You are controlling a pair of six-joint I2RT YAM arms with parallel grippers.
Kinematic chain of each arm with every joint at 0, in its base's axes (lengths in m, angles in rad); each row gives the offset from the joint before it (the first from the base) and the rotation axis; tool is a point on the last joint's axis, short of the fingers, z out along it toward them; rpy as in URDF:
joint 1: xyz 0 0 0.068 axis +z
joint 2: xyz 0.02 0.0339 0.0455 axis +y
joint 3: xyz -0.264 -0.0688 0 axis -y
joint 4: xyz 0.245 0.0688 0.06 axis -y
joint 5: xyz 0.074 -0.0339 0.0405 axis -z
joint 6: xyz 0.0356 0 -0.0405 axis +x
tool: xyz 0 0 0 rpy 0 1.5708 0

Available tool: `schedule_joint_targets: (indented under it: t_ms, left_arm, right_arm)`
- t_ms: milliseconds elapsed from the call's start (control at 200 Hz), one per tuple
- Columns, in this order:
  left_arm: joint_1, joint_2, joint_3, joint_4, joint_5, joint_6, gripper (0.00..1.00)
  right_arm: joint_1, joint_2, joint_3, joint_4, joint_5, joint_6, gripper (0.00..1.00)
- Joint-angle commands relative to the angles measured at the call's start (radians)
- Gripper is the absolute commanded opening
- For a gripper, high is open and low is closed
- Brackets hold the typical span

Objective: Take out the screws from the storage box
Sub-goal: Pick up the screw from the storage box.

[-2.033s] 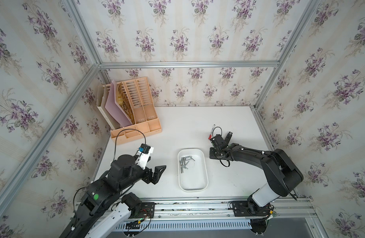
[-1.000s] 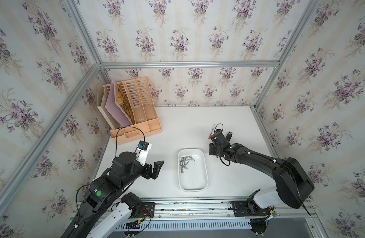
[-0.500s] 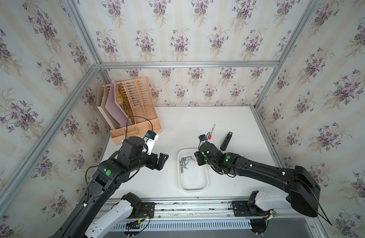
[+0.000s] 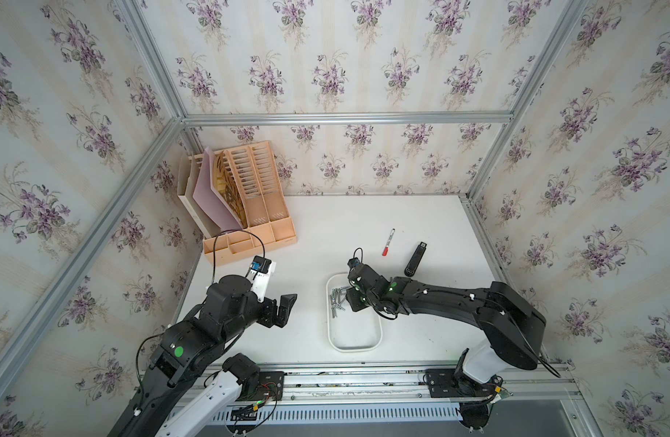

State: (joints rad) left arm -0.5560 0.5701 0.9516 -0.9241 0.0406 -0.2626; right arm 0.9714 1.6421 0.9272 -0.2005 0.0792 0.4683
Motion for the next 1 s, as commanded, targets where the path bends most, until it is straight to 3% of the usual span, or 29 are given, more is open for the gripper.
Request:
schedule_joint_targets:
  t_ms: [0, 385, 549, 684, 994]
  left_arm:
    - [-0.001, 0.005, -0.005, 0.025, -0.015, 0.002, 0.99]
    - [-0.001, 0.036, -0.014, 0.035, 0.007, 0.001, 0.99]
    - [0.000, 0.022, -0.014, 0.035, 0.010, 0.001, 0.99]
    - [-0.002, 0.008, -0.019, 0.039, 0.007, 0.005, 0.99]
    - [-0.002, 0.007, -0.019, 0.040, 0.005, 0.004, 0.99]
  right_arm:
    - [0.000, 0.038, 0.021, -0.006, -0.048, 0.001, 0.44]
    - [0.000, 0.166, 0.099, -0.027, -0.068, 0.005, 0.42]
    - [0.001, 0.212, 0.134, -0.072, -0.021, 0.012, 0.30]
    - [0.001, 0.195, 0.126, -0.083, 0.025, 0.014, 0.27]
    - [0.000, 0.171, 0.121, -0.096, 0.068, 0.010, 0.00]
